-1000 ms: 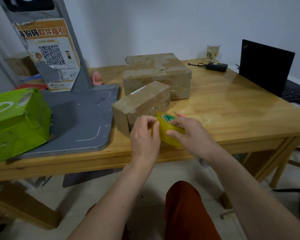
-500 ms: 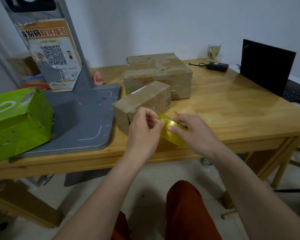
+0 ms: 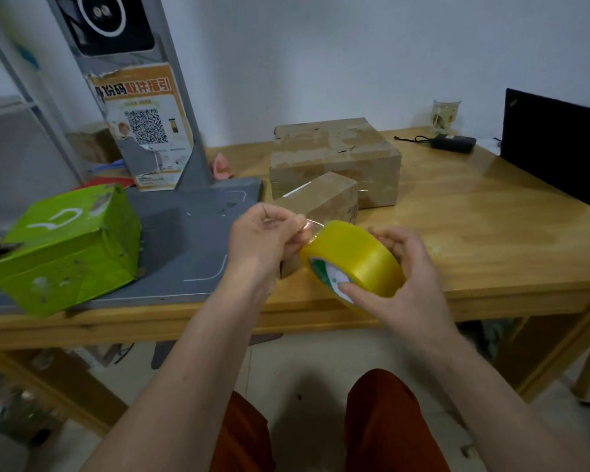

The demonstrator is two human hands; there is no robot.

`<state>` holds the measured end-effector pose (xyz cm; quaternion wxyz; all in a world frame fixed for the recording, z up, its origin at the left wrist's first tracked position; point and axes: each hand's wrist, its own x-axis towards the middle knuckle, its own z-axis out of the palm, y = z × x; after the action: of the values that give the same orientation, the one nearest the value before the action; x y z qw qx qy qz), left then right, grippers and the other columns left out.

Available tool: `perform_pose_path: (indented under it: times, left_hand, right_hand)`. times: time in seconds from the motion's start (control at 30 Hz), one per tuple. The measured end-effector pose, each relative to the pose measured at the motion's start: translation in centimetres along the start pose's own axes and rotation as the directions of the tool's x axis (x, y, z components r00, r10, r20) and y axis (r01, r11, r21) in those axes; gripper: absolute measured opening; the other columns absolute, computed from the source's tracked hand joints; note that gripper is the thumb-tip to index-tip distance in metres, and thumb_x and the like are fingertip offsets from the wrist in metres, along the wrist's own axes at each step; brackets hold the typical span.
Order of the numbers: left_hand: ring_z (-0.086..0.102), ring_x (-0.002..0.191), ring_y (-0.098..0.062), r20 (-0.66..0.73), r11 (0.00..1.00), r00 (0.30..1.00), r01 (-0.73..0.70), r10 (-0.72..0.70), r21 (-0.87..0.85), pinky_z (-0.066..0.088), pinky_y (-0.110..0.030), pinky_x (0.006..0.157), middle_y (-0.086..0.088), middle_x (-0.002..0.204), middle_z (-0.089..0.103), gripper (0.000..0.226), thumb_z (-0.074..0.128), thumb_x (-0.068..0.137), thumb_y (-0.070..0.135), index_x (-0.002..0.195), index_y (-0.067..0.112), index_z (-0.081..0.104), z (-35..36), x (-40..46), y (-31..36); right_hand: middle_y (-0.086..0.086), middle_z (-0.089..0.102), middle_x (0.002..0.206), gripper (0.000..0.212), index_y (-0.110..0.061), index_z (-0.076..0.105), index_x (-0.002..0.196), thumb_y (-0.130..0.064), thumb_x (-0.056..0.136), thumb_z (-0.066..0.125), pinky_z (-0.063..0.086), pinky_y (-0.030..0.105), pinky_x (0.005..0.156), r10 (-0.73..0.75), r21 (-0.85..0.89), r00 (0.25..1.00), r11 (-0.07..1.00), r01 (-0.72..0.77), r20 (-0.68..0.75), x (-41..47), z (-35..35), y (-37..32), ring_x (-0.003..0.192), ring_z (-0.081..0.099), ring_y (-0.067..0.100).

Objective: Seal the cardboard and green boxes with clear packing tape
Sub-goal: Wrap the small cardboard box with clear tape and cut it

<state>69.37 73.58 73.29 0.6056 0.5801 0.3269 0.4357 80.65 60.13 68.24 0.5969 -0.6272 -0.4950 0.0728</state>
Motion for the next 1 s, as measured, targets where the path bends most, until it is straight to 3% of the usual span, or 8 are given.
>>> perform_pose_path:
  times: [0.13, 0.2, 0.27, 0.4, 0.6, 0.77, 0.9, 1.0]
  left_hand:
    - [0.064, 0.060, -0.012, -0.004, 0.986, 0.995, 0.097, -0.098, -0.138, 0.057, -0.022, 0.058, -0.009, 0.075, 0.067, 0.016, 0.064, 0.088, -0.004, 0.078, 0.008, 0.059, -0.3, 0.7, 0.5]
    - [0.065, 0.061, -0.014, -0.008, 0.980, 0.994, 0.109, -0.112, -0.167, 0.056, -0.024, 0.057, -0.007, 0.071, 0.069, 0.014, 0.064, 0.088, -0.003, 0.079, 0.007, 0.060, -0.4, 1.2, 0.7]
    - [0.066, 0.064, -0.014, -0.028, 0.997, 0.999, 0.042, -0.044, -0.072, 0.056, -0.025, 0.059, -0.003, 0.068, 0.069, 0.010, 0.065, 0.089, 0.000, 0.082, 0.007, 0.062, -0.6, 1.8, 1.1]
    - [0.063, 0.052, -0.008, -0.092, 0.993, 0.989, -0.112, 0.114, 0.030, 0.056, -0.021, 0.053, -0.001, 0.059, 0.068, 0.012, 0.066, 0.088, -0.005, 0.080, 0.004, 0.061, -2.1, 4.2, 3.1]
    - [0.061, 0.048, -0.006, -0.085, 0.978, 0.991, -0.084, 0.102, 0.193, 0.053, -0.018, 0.050, -0.013, 0.069, 0.065, 0.013, 0.066, 0.088, -0.006, 0.080, 0.002, 0.059, -4.4, 7.6, 2.2]
    - [0.055, 0.039, -0.001, -0.053, 0.954, 0.994, -0.079, 0.099, 0.288, 0.048, -0.015, 0.044, -0.011, 0.067, 0.061, 0.016, 0.062, 0.090, -0.008, 0.080, 0.002, 0.055, -3.7, 10.0, 1.1]
    - [0.054, 0.042, -0.001, -0.061, 0.898, 0.988, -0.105, 0.145, 0.428, 0.050, -0.015, 0.048, -0.006, 0.068, 0.064, 0.014, 0.065, 0.089, -0.001, 0.081, 0.006, 0.057, -3.1, 11.4, 0.5]
    - [0.059, 0.050, -0.006, -0.065, 0.852, 0.980, -0.132, 0.190, 0.506, 0.055, -0.019, 0.053, -0.007, 0.072, 0.067, 0.017, 0.068, 0.089, 0.003, 0.078, 0.012, 0.058, -3.2, 12.1, 0.0]
  right_hand:
    - [-0.032, 0.050, 0.113, 0.073, -0.040, 0.042, 0.118, -0.033, 0.060, 0.086, 0.045, 0.012, 0.086, -0.077, 0.049, 0.988, 0.995, 0.084, -0.136, -0.1, 1.1, 0.0, 0.111, 0.051, -0.004]
    - [-0.038, 0.047, 0.114, 0.077, -0.043, 0.039, 0.121, -0.020, 0.065, 0.087, 0.040, 0.004, 0.087, -0.088, 0.014, 0.981, 0.996, 0.091, -0.172, -0.1, 1.9, 0.1, 0.112, 0.046, -0.013]
    - [-0.041, 0.039, 0.121, 0.083, -0.044, 0.035, 0.129, -0.008, 0.072, 0.083, 0.036, 0.000, 0.090, -0.091, -0.039, 0.978, 0.996, 0.085, -0.186, 0.2, 2.5, 0.0, 0.116, 0.037, -0.022]
    - [-0.053, 0.026, 0.130, 0.094, -0.046, 0.030, 0.142, -0.001, 0.073, 0.076, 0.039, 0.012, 0.101, -0.127, -0.142, 0.989, 0.983, 0.114, -0.082, 1.9, 2.0, 0.2, 0.124, 0.028, -0.025]
    - [-0.019, 0.050, 0.120, 0.081, -0.036, 0.046, 0.139, -0.004, 0.071, 0.078, 0.032, -0.005, 0.081, -0.047, -0.382, 0.998, 0.922, 0.061, 0.047, 3.6, 2.4, -0.1, 0.108, 0.040, -0.010]
    - [-0.008, 0.056, 0.123, 0.072, -0.039, 0.045, 0.139, -0.015, 0.077, 0.073, 0.035, 0.022, 0.081, 0.036, -0.473, 0.994, 0.881, 0.015, 0.099, 5.0, 3.1, -1.1, 0.102, 0.045, 0.004]
    - [-0.010, 0.058, 0.123, 0.068, -0.040, 0.046, 0.138, -0.020, 0.078, 0.072, 0.041, 0.024, 0.079, 0.113, -0.508, 0.988, 0.860, -0.047, 0.101, 6.1, 3.5, -1.3, 0.099, 0.054, 0.012]
    - [-0.007, 0.061, 0.112, 0.067, -0.041, 0.044, 0.138, -0.022, 0.079, 0.070, 0.044, 0.028, 0.072, 0.156, -0.521, 0.980, 0.850, -0.071, 0.122, 6.8, 3.9, -1.4, 0.084, 0.053, 0.014]
